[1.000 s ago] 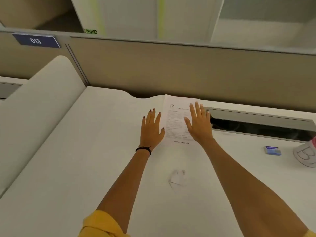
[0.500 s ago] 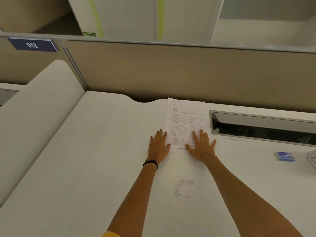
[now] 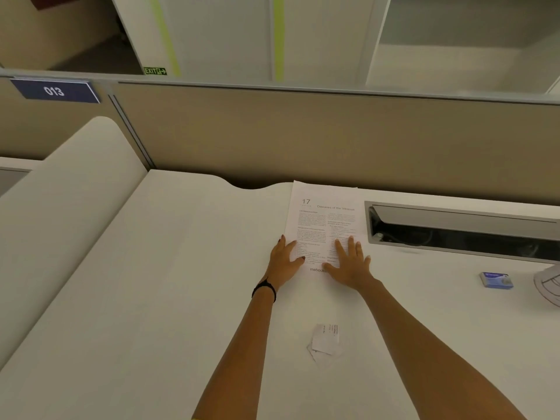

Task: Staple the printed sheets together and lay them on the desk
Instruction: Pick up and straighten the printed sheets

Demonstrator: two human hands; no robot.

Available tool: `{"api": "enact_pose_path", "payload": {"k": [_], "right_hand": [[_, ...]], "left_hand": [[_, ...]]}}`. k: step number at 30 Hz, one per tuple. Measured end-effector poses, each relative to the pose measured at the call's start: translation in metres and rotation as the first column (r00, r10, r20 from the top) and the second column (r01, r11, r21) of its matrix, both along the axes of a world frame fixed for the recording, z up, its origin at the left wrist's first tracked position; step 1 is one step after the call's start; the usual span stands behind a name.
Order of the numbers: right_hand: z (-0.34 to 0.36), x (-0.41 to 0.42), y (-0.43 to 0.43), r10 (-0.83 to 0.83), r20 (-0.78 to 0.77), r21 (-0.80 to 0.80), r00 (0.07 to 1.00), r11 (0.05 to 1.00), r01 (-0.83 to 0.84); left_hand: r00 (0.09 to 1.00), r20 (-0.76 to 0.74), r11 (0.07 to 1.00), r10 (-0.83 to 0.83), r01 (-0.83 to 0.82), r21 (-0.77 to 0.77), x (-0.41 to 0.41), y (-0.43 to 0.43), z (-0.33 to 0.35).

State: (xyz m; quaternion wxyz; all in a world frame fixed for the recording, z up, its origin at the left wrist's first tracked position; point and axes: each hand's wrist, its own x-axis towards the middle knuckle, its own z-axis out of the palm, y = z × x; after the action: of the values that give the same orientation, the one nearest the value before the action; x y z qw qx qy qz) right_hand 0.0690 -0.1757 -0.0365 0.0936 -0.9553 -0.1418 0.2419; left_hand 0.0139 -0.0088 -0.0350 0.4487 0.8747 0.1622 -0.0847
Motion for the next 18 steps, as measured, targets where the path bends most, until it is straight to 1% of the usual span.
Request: {"api": "enact_pose_path", "payload": {"k": [2,4,5,9,11,13,16,18], "right_hand": [[0.002,0.001,-0.001,-0.005,-0.020,0.019,1.000,1.000,0.005],[0.003,0.001,-0.002,-0.007,-0.028,0.032,1.000,0.999,0.008],[0.003,0.001,-0.002,-0.008,-0.025,0.037,1.000,0.999,0.009],[0.003,-0.001,-0.005,-0.013,-0.016,0.070,1.000,0.997,0.014],[0.004,0.000,-0.008,-0.014,-0.022,0.097,1.000,0.995,0.016],[0.005,0.000,-0.010,-0.021,-0.034,0.131,0.999,0.991,0.025],[0.006,0.000,-0.013,-0.042,-0.033,0.174,0.999,0.984,0.048],[0.008,-0.001,-0.013,-0.055,-0.032,0.194,0.998,0.979,0.060]], "left_hand": [[0.998,0.000,0.992,0.071,-0.070,-0.102,0.003,-0.004,0.002],[0.987,-0.009,0.962,0.158,-0.156,-0.222,0.005,-0.009,0.004],[0.980,-0.008,0.947,0.200,-0.195,-0.256,0.007,-0.011,0.004],[0.939,0.035,0.905,0.341,-0.318,-0.281,0.013,-0.014,0.004],[0.895,0.051,0.840,0.442,-0.393,-0.374,0.014,-0.010,0.003],[0.859,0.032,0.777,0.511,-0.446,-0.444,0.014,-0.005,0.004],[0.847,-0.044,0.744,0.529,-0.488,-0.457,0.014,-0.001,0.005],[0.865,-0.050,0.777,0.499,-0.472,-0.416,0.014,0.000,0.006]]}}
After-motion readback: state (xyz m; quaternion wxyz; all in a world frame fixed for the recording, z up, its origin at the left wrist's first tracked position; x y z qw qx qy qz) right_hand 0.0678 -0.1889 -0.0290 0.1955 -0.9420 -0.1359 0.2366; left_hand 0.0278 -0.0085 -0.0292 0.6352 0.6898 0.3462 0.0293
